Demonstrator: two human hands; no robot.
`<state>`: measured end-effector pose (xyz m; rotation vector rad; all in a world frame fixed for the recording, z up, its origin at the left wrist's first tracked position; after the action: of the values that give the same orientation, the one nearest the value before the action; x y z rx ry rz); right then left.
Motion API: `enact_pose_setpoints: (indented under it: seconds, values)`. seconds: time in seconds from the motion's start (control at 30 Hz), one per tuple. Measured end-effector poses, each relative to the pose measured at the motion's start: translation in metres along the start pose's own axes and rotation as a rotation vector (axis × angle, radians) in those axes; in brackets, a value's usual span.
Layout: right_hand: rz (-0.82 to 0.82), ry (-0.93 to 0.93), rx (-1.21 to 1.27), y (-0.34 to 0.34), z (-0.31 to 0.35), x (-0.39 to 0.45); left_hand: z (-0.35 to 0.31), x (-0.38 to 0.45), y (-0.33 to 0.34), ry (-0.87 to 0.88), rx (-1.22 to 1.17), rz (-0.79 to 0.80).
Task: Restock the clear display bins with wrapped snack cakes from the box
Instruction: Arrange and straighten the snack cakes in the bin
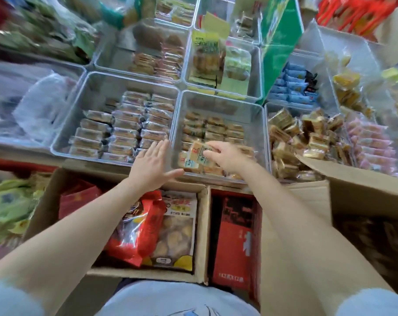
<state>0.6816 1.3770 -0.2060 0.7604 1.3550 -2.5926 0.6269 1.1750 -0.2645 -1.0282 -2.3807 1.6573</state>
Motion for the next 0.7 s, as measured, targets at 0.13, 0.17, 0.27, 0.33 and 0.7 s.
enact_pose_setpoints:
  seconds: [0.13, 0.17, 0.27, 0.33, 0.7]
  values:
    - [0.148, 0.024, -0.101, 0.023, 0.007, 0.038, 0.004, 0.003, 0.005, 0.001, 0.032, 0.000]
    - [0.157, 0.039, -0.126, 0.028, 0.006, 0.046, 0.005, 0.003, 0.006, 0.013, 0.035, -0.015]
    - [0.192, 0.130, -0.187, 0.038, 0.000, 0.061, 0.005, 0.004, 0.009, 0.048, 0.043, -0.040]
    - [0.215, 0.169, -0.208, 0.041, -0.004, 0.065, 0.005, 0.004, 0.010, 0.059, 0.054, -0.050]
    - [0.338, 0.067, -0.289, 0.033, 0.004, 0.066, 0.007, 0.007, 0.015, 0.068, 0.080, -0.070]
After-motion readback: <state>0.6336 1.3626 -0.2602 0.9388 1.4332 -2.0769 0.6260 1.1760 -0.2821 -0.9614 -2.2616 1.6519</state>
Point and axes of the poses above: each hand's wrist, its own x-axis towards the middle knuckle, its own y-axis out of the palm, z = x × y, the point moved 6 cm from there along x, towards the middle knuckle, and after that the axes turned 10 degrees about -x, right-handed, at the moved point
